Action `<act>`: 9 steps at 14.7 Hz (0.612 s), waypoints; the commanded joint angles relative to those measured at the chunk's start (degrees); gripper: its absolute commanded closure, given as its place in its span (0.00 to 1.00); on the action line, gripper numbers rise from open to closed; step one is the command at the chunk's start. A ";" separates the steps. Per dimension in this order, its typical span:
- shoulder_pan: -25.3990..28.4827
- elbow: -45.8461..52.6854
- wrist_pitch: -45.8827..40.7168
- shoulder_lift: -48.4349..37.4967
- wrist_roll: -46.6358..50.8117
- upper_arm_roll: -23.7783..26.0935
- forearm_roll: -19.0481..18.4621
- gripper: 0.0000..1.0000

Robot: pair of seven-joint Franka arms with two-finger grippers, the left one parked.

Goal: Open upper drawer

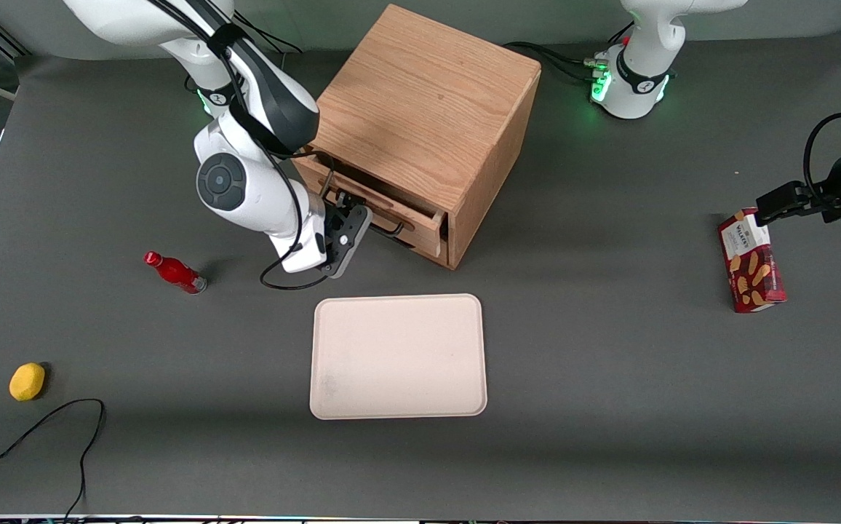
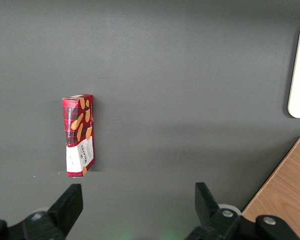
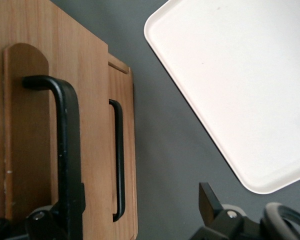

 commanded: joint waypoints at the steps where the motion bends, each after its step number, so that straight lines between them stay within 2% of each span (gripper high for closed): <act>1: -0.18 2.67 0.15 1.96 -1.85 -1.32 -1.22 0.00; 9: -1.41 6.19 -0.11 3.98 -5.54 -7.47 -1.05 0.00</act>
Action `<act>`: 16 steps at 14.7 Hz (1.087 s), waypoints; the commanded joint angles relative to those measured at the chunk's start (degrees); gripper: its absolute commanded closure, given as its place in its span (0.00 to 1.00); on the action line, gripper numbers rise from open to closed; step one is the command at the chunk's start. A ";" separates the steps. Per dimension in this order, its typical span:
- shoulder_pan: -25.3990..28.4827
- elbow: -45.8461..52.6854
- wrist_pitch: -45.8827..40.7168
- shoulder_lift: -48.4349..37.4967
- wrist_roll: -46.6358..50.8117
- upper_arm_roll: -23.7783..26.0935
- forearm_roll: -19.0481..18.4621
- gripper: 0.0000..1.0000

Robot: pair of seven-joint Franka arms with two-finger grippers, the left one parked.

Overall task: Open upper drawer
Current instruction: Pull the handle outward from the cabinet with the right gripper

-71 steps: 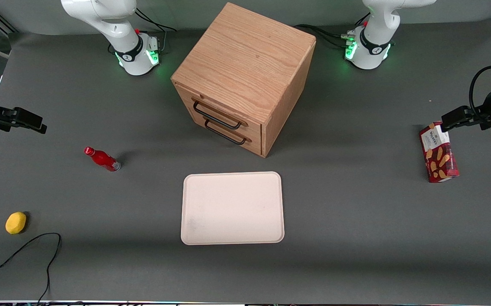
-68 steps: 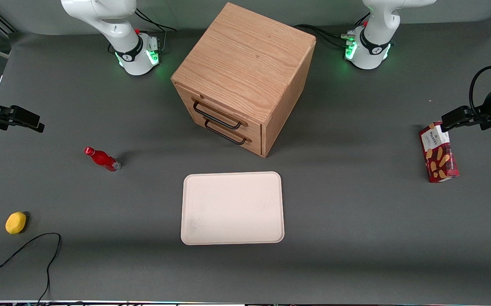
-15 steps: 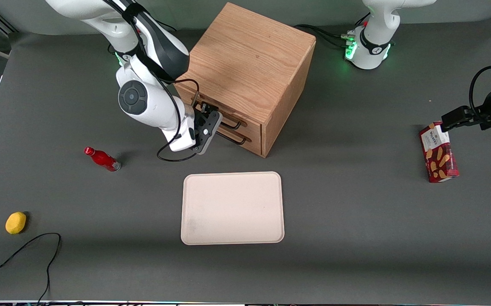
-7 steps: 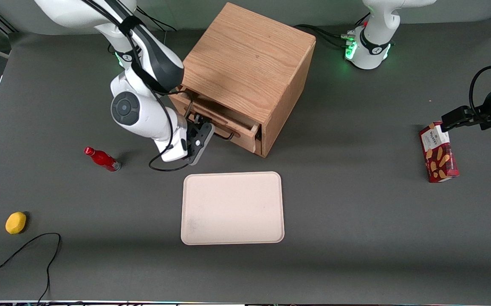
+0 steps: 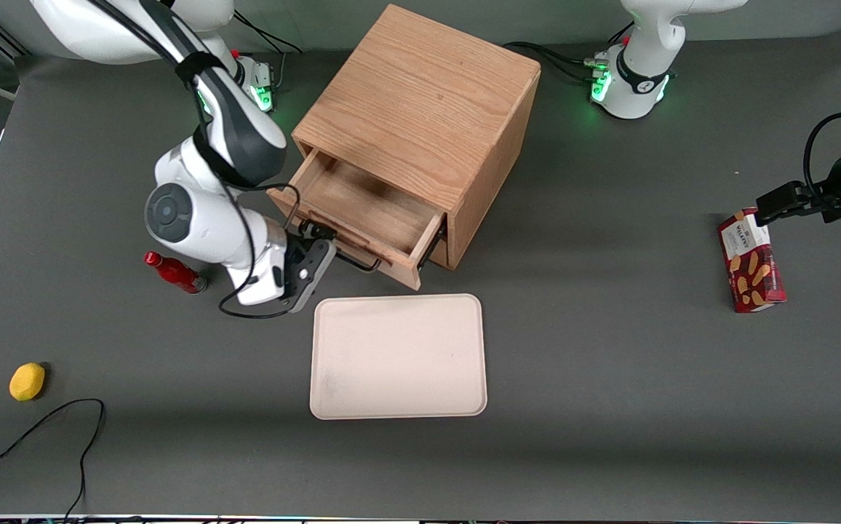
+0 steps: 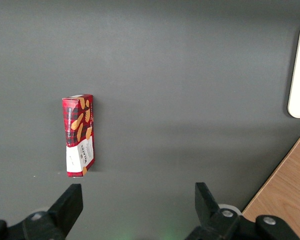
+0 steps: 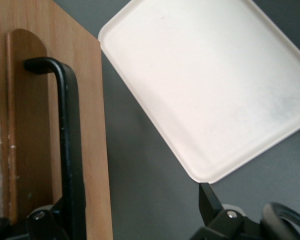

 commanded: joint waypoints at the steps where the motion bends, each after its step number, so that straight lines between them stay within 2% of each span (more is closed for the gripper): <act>1: -0.48 2.90 -0.17 2.03 -2.67 -1.70 -0.73 0.00; 7: -1.18 5.63 -0.17 3.00 -5.32 -5.65 -0.20 0.00; 12: -1.36 6.51 -0.17 3.35 -5.05 -6.01 -0.20 0.00; 16: -1.18 8.09 -1.39 1.78 -3.74 -6.01 1.91 0.00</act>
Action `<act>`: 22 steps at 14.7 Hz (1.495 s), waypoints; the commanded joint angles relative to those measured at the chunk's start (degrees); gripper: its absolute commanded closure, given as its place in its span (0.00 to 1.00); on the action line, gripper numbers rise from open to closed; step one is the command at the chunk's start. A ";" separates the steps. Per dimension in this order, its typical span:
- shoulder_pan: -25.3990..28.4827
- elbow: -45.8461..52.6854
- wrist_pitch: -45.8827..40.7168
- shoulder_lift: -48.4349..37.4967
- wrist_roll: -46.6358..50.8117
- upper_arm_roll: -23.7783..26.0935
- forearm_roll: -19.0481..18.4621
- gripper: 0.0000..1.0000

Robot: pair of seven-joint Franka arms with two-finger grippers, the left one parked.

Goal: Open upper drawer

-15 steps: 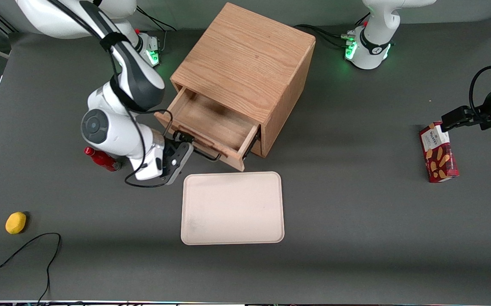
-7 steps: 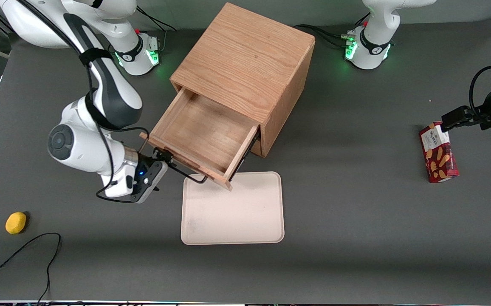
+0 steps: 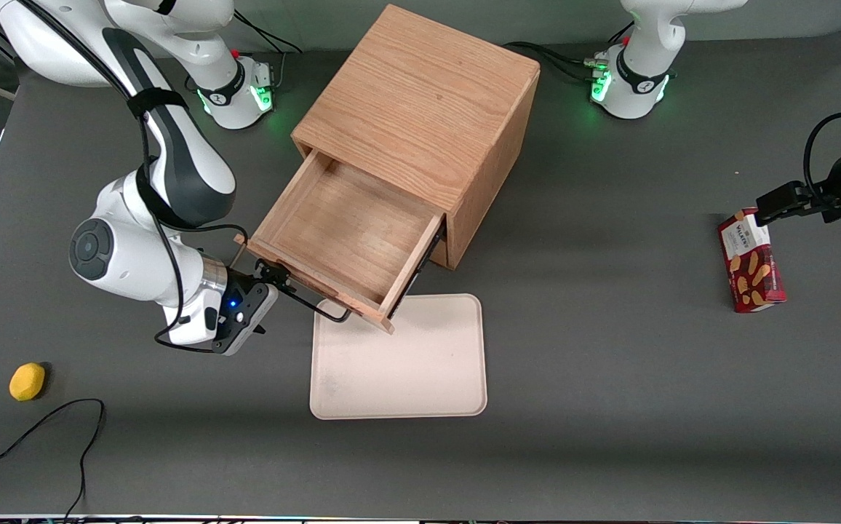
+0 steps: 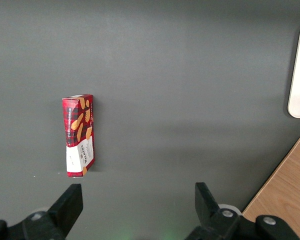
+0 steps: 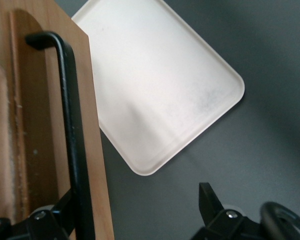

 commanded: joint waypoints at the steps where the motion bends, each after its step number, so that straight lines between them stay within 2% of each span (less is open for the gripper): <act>1: 0.01 2.04 -1.41 -2.05 0.09 -0.09 1.28 0.00; 5: -0.08 2.13 -4.21 -6.27 0.01 -1.13 1.45 0.00; 9: 0.10 1.51 -6.85 -14.79 0.09 -11.40 2.32 0.00; 12: -1.31 1.25 -16.15 -18.93 6.56 -16.77 2.51 0.00; 14: -1.57 1.08 -20.55 -21.48 15.51 -17.66 0.15 0.00; 16: -1.75 0.99 -23.37 -23.67 27.72 -17.75 -5.20 0.00; 17: -1.83 0.90 -25.04 -24.29 31.43 -17.75 -6.01 0.00; 18: -1.84 0.99 -26.88 -24.56 32.34 -17.84 -6.54 0.00; 20: -1.84 0.90 -28.04 -25.26 32.44 -17.75 -9.87 0.00; 22: -1.75 0.90 -29.53 -25.35 32.70 -17.75 -10.41 0.00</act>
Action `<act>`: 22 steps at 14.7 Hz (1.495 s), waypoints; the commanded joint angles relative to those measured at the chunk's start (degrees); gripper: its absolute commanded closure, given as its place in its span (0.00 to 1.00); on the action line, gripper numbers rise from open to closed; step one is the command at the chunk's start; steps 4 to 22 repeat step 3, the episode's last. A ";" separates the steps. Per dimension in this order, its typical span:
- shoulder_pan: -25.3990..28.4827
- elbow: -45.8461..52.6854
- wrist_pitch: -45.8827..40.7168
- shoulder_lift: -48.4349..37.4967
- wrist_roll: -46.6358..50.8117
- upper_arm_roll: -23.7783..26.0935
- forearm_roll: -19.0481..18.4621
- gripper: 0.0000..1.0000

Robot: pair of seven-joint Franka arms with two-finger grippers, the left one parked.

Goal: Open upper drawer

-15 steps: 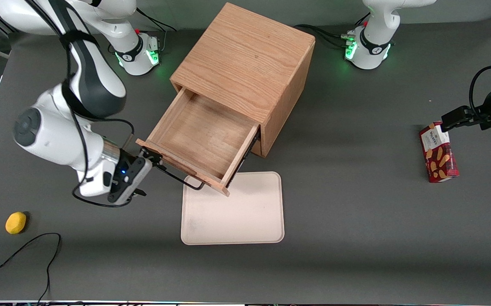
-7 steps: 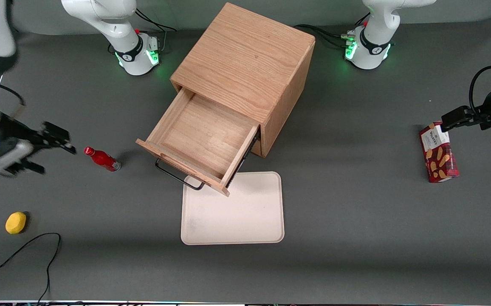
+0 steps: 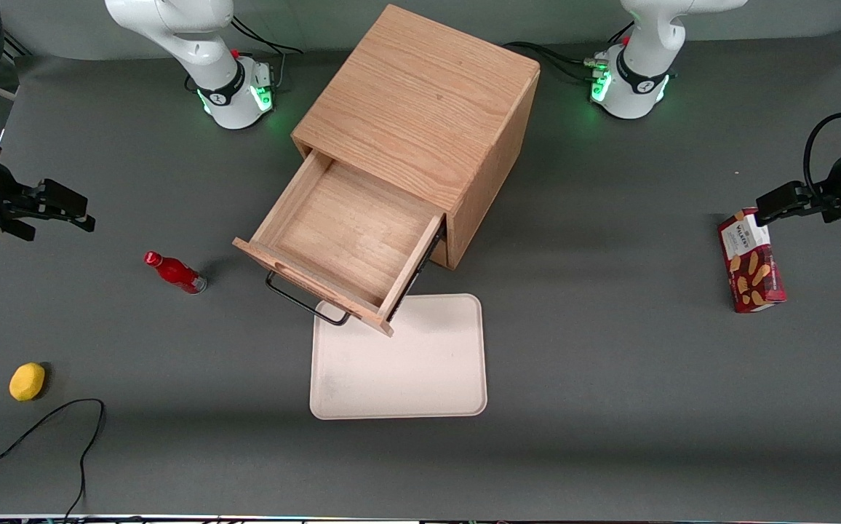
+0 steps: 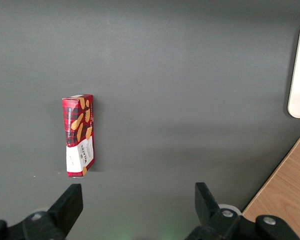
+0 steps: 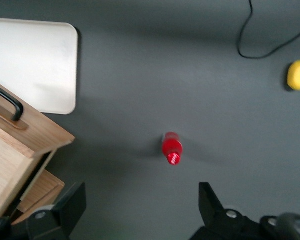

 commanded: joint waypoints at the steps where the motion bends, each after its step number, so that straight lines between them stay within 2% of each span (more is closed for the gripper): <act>1: 0.38 -1.57 -1.11 -1.41 2.20 0.02 -1.69 0.00; 22: 0.29 -1.57 -1.63 -1.32 2.20 0.02 -1.69 0.00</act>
